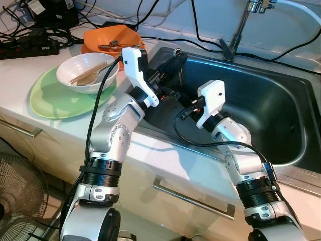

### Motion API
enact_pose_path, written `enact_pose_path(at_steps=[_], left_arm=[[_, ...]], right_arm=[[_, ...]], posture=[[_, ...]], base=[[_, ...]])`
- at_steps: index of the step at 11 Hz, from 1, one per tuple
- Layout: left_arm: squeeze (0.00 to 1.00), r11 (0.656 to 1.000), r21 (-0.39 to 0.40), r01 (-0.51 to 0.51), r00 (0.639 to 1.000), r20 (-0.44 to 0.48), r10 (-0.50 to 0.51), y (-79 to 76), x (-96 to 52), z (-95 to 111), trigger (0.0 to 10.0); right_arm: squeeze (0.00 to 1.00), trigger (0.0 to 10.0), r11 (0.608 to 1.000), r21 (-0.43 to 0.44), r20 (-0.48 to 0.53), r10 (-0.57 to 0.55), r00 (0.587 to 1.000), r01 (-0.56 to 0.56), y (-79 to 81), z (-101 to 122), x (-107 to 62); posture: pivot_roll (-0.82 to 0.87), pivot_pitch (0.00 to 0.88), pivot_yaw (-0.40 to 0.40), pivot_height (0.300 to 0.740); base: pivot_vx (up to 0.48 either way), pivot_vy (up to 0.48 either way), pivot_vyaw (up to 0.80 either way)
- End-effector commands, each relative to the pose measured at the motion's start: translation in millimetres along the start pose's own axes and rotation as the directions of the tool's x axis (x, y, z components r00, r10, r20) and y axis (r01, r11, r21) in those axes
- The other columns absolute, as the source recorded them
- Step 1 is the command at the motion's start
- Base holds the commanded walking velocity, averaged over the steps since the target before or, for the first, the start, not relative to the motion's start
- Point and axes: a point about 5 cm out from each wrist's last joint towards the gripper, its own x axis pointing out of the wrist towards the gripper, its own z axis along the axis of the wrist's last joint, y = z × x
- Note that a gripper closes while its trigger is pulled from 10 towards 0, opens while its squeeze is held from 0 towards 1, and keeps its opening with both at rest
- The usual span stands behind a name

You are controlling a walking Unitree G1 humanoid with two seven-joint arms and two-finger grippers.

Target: Kitchen organization

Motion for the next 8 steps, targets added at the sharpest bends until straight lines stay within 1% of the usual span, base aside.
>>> enact_pose_path(at_steps=[1, 6, 7, 8], left_arm=[[1.0, 0.998, 0.008, 0.067, 0.998, 0.005, -0.067, -12.9, 6.0, 1, 10.0], [1.0, 0.998, -0.001, 0.059, 0.998, 0.022, -0.059, -13.0, 5.9, 3, 10.0], [1.0, 0.998, -0.003, 0.056, 0.998, 0.029, -0.055, -12.8, 5.4, 4, 10.0], [1.0, 0.998, -0.003, 0.059, 0.998, 0.031, -0.059, -13.3, 4.4, 5, 10.0]], right_arm=[[0.0, 0.0, 1.0, -0.014, 0.004, 0.023, 1.0, -0.023, 3.5, 2, 5.2], [0.0, 0.0, 1.0, -0.02, -0.003, -0.002, 1.0, 0.002, -0.8, 1, 5.7], [0.0, 0.0, 0.998, -0.034, -0.022, -0.06, 0.998, 0.059, -7.9, -3, 5.4], [0.0, 0.0, 0.989, -0.049, -0.043, -0.14, 0.989, 0.137, -18.3, -5, 5.4]], posture=[[0.05, 0.055, 0.001, 0.74], [0.05, 0.057, -0.001, 0.74], [0.05, 0.057, -0.002, 0.74], [0.05, 0.058, -0.003, 0.74]], base=[[0.0, 0.0, 0.0], [0.0, 0.0, 0.0], [0.0, 0.0, 0.0], [0.0, 0.0, 0.0]])
